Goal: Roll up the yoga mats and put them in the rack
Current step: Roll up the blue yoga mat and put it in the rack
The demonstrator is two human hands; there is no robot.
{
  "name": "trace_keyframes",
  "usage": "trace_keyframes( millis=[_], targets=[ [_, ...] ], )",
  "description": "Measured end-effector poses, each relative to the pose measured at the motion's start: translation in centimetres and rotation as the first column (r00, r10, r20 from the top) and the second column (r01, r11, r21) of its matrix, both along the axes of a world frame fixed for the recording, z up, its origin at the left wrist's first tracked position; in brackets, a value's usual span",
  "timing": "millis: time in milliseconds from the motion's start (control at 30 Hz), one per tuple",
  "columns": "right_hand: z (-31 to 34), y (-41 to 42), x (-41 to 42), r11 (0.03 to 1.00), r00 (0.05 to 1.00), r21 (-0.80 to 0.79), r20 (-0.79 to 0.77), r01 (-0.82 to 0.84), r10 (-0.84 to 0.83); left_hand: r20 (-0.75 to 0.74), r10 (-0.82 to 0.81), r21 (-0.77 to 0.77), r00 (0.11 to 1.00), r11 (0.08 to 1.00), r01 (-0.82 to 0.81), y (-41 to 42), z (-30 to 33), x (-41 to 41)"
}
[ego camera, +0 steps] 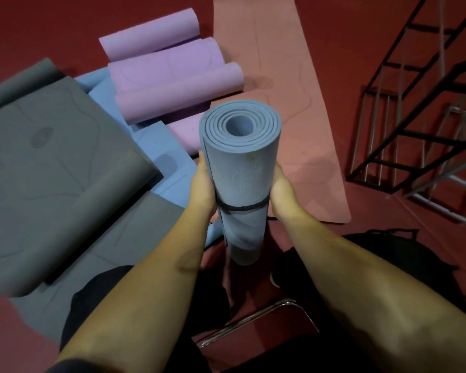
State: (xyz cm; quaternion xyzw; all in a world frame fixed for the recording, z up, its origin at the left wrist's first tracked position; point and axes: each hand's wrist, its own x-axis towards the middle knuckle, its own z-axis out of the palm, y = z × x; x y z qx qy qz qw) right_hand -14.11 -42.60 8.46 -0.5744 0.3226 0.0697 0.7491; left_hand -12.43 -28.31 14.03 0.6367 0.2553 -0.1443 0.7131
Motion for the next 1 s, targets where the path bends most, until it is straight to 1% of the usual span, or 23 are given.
trace_keyframes(
  millis=[100, 133, 167, 200, 233, 267, 300, 333, 367, 400, 433, 500, 533, 567, 633, 700, 733, 833, 933, 1000],
  targets=[
    [-2.6, -0.1, -0.5, 0.998, 0.993, 0.001, -0.099, -0.058, 0.058, -0.152, 0.041, -0.066, 0.988, 0.997, -0.052, -0.2, -2.4, -0.7],
    [-3.4, -0.3, -0.8, 0.998, 0.987, 0.007, -0.145, -0.069, 0.069, -0.200, 0.045, -0.050, 0.979, 0.997, -0.056, -0.2, -3.4, -0.7],
    [-4.0, -0.6, -0.9, 0.996, 0.980, -0.030, -0.181, -0.088, 0.081, -0.231, 0.029, -0.017, 0.972, 0.999, -0.034, 0.0, -4.2, -0.5],
    [-4.2, -0.8, -1.0, 0.995, 0.980, -0.074, -0.191, -0.069, 0.054, -0.239, -0.001, 0.001, 0.971, 1.000, 0.001, 0.3, -5.2, -0.2],
    [-4.4, -1.1, -0.8, 0.994, 0.986, -0.113, -0.163, -0.006, -0.013, -0.228, -0.020, 0.016, 0.973, 1.000, 0.024, 0.5, -5.7, 0.2],
    [-4.4, -1.4, -0.6, 0.991, 0.987, -0.074, -0.109, 0.109, -0.117, -0.186, -0.014, 0.001, 0.982, 1.000, 0.015, 0.5, -5.6, 0.6],
    [-4.2, -1.6, 0.0, 0.973, 0.973, 0.046, -0.060, 0.225, -0.222, -0.139, 0.002, -0.035, 0.990, 0.999, -0.007, 0.4, -5.6, 1.3],
    [-3.9, -1.7, 0.8, 0.942, 0.955, 0.164, 0.005, 0.291, -0.296, -0.102, 0.010, -0.094, 0.995, 0.995, -0.019, 0.2, -5.3, 1.8],
    [-3.7, -1.8, 1.4, 0.922, 0.946, 0.248, 0.060, 0.296, -0.320, -0.083, 0.011, -0.135, 0.997, 0.991, -0.022, -0.1, -4.9, 2.3],
    [-3.2, -1.5, 2.0, 0.927, 0.949, 0.267, 0.101, 0.264, -0.299, -0.069, 0.016, -0.137, 0.997, 0.990, -0.026, -0.4, -4.7, 2.8],
    [-2.8, -1.1, 2.3, 0.945, 0.961, 0.234, 0.102, 0.226, -0.255, -0.053, 0.006, -0.096, 0.999, 0.995, -0.011, -0.7, -4.6, 3.0],
    [-4.1, -1.0, 2.5, 0.986, 0.989, 0.074, 0.018, 0.148, -0.150, -0.033, 0.000, -0.039, 0.999, 0.999, -0.001, -1.1, -5.7, 3.2],
    [-5.1, -1.2, 2.3, 0.995, 0.995, -0.027, -0.031, 0.098, -0.099, -0.061, -0.015, -0.046, 0.998, 0.999, 0.012, -1.2, -6.7, 3.4],
    [-5.8, -1.3, 1.9, 0.995, 0.997, -0.086, -0.063, 0.045, -0.051, -0.088, -0.016, -0.036, 0.996, 0.999, 0.013, -1.0, -7.5, 3.4],
    [-7.7, -1.6, 1.1, 0.992, 0.994, -0.121, -0.108, -0.023, 0.010, -0.169, -0.029, -0.021, 0.985, 0.999, 0.026, -1.0, -8.9, 3.6],
    [-9.3, -1.7, 0.5, 0.983, 0.989, -0.144, -0.116, -0.112, 0.096, -0.185, -0.029, 0.019, 0.982, 0.999, 0.033, -1.2, -9.8, 4.2],
    [-10.0, -1.6, 0.5, 0.982, 0.988, -0.137, -0.102, -0.130, 0.116, -0.204, -0.029, 0.014, 0.979, 0.999, 0.032, -1.3, -10.5, 4.6],
    [-11.2, -2.0, 1.3, 0.991, 0.993, -0.096, -0.073, -0.097, 0.090, -0.257, -0.062, 0.018, 0.964, 0.997, 0.069, -1.2, -11.6, 5.0],
    [-11.5, -2.2, 2.7, 0.986, 0.985, -0.090, -0.109, -0.142, 0.132, -0.331, 0.008, -0.010, 0.944, 1.000, -0.012, -1.2, -13.1, 5.3],
    [-11.1, -2.1, 3.6, 0.988, 0.978, -0.059, -0.162, -0.144, 0.132, -0.335, 0.070, -0.040, 0.940, 0.995, -0.089, -1.4, -13.2, 5.3]
  ],
)
